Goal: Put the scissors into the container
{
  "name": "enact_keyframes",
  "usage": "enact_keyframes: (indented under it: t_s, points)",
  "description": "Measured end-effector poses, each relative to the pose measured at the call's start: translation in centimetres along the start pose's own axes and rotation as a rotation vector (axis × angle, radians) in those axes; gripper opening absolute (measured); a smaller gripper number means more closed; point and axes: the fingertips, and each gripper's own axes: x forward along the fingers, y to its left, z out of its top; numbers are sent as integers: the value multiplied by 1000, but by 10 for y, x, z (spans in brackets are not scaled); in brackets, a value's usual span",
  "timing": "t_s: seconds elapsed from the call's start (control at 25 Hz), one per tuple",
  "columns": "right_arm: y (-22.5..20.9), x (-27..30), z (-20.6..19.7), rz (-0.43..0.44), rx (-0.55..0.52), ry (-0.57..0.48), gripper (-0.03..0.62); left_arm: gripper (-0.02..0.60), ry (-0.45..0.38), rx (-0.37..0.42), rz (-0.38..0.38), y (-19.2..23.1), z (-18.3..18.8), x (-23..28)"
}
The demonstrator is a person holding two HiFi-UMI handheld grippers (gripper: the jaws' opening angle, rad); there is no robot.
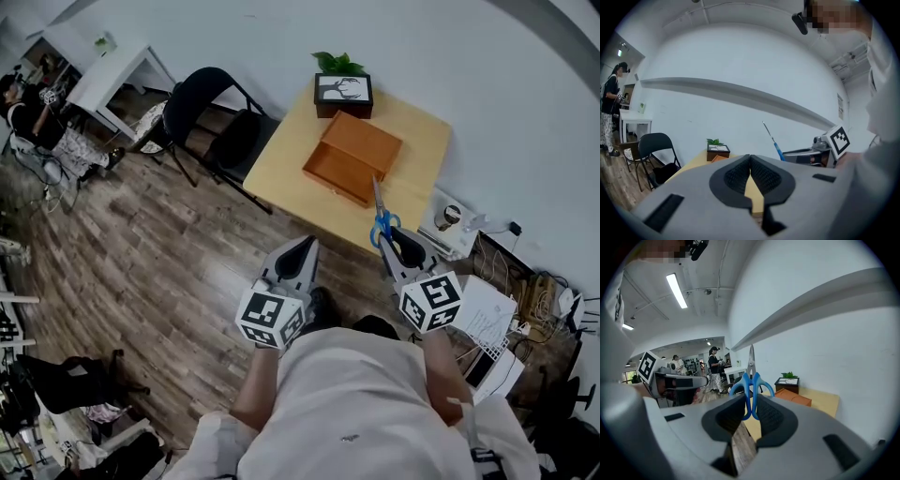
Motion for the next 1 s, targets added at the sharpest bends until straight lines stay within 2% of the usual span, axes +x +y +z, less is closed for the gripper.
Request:
enact_keyframes:
  t_s: [0.2, 0.44, 0.72, 1.0]
  points:
    - [6, 20, 0, -7, 9, 22, 75, 8, -5, -11, -29, 20, 1, 4]
    - [-1, 40, -9, -14, 1, 85, 75, 8, 35, -30, -39, 32, -8, 13]
    - [-18, 71, -16, -4, -17, 150, 75, 8, 66, -74, -8, 57, -15, 32]
    - [-54, 121, -12, 43, -43, 183, 75, 8, 84, -76, 32, 82, -6, 72]
